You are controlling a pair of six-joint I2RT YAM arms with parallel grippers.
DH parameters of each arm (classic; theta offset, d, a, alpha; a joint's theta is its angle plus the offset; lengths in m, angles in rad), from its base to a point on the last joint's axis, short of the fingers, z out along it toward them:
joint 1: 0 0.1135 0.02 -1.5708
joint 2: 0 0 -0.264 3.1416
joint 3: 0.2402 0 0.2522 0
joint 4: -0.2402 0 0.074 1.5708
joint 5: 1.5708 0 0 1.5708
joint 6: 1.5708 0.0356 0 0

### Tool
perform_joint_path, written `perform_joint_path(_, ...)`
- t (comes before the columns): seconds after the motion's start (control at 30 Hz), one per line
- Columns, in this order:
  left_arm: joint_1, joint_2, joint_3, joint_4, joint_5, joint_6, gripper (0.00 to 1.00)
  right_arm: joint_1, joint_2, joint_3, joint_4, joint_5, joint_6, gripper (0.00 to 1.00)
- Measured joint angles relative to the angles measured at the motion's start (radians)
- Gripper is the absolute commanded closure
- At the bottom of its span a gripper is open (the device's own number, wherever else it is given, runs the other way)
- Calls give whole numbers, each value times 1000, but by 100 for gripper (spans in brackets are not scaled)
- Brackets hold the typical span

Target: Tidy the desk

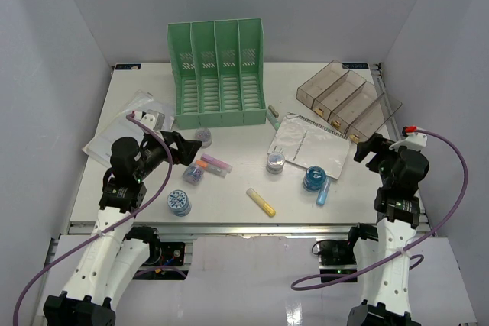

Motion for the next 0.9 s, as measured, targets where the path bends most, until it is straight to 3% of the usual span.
perform_joint_path(0.27,-8,0,0,-1,15,0,2,0,-23,3,-14,-104,-31,10)
perform_joint_path(0.43,-11,1,0,-1,26,0,2,-1,-65,-7,-10,-238,-110,10)
perform_joint_path(0.53,-12,1,0,-2,44,-14,2,-4,-86,-24,-14,-411,-216,10)
perform_joint_path(0.67,-13,0,-10,24,143,-48,2,8,-12,91,-154,-632,-413,10)
perform_joint_path(0.8,-16,26,-25,51,224,-99,2,19,176,398,-305,-691,-651,10)
perform_joint_path(0.9,-17,86,-25,71,283,-142,2,48,260,492,-365,-696,-792,10)
